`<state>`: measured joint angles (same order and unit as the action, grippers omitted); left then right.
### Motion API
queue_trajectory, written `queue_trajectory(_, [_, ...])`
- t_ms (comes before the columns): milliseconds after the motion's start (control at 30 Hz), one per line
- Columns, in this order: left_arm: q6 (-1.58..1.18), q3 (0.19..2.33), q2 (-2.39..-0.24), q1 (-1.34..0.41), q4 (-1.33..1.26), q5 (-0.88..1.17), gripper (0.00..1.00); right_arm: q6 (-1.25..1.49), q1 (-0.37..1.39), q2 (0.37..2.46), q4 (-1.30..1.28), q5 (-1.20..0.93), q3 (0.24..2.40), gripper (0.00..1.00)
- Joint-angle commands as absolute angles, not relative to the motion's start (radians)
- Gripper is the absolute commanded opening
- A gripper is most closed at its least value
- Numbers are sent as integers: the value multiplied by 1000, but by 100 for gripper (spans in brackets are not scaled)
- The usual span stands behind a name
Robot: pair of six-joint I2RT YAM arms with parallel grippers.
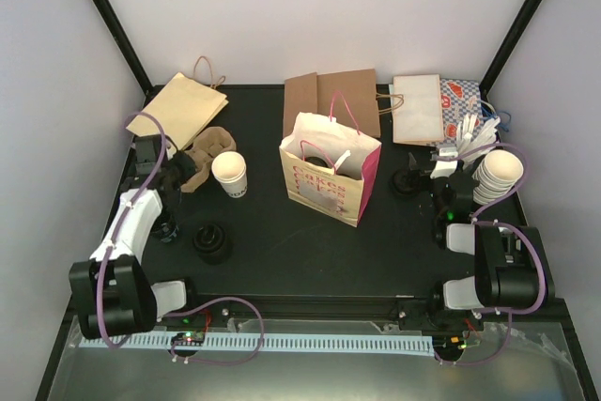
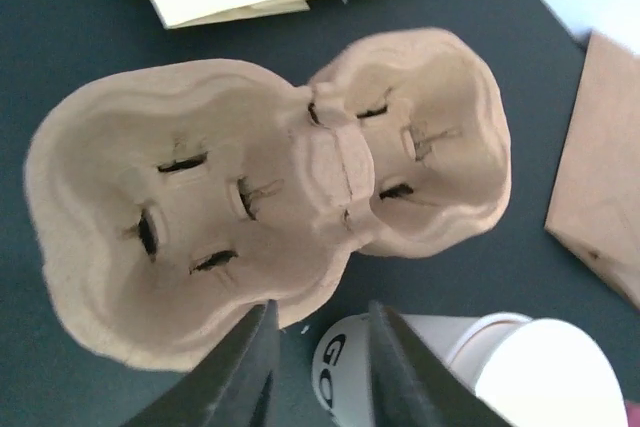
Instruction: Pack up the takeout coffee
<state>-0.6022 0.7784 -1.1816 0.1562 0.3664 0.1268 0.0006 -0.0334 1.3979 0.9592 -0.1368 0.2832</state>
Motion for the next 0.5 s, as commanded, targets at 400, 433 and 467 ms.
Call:
queue_trajectory(400, [-690, 843, -1393, 141, 373, 363, 2, -17, -31, 1399, 1024, -133, 278, 100])
queue_trajectory(433, [-695, 836, -1400, 138, 364, 377, 1, -17, -31, 1399, 1026, -132, 278, 100])
queue_trajectory(467, [-698, 828, -1405, 136, 352, 391, 2, -16, -30, 1399, 1025, -132, 278, 100])
